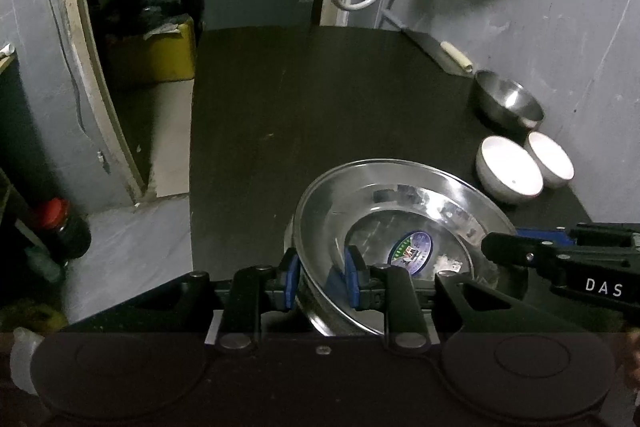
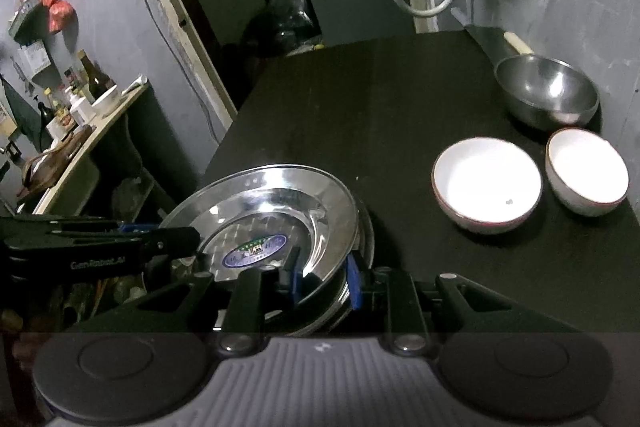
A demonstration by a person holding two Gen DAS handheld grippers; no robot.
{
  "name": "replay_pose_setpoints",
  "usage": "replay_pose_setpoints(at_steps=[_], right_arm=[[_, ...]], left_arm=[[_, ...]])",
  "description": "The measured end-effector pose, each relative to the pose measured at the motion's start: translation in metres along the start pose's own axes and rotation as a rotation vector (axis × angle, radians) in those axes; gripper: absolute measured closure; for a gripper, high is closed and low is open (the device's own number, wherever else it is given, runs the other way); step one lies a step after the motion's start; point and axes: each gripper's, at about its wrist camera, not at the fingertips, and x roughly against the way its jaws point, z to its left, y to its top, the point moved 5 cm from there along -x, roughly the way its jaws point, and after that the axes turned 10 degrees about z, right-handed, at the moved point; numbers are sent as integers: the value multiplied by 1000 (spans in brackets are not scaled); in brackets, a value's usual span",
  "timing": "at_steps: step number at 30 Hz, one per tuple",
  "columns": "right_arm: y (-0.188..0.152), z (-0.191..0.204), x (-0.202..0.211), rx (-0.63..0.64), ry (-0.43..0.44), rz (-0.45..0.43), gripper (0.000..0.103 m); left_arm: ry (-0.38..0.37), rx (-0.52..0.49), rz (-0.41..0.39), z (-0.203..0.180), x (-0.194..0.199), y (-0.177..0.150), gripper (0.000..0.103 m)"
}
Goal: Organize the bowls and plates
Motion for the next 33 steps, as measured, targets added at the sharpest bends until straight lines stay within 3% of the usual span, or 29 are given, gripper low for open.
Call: replay_pose_setpoints(at_steps=[33], right_arm=[[-6,15,-10,67,-68,20,71]], left_arm=[[88,-95,27,-9,-16,3,71]])
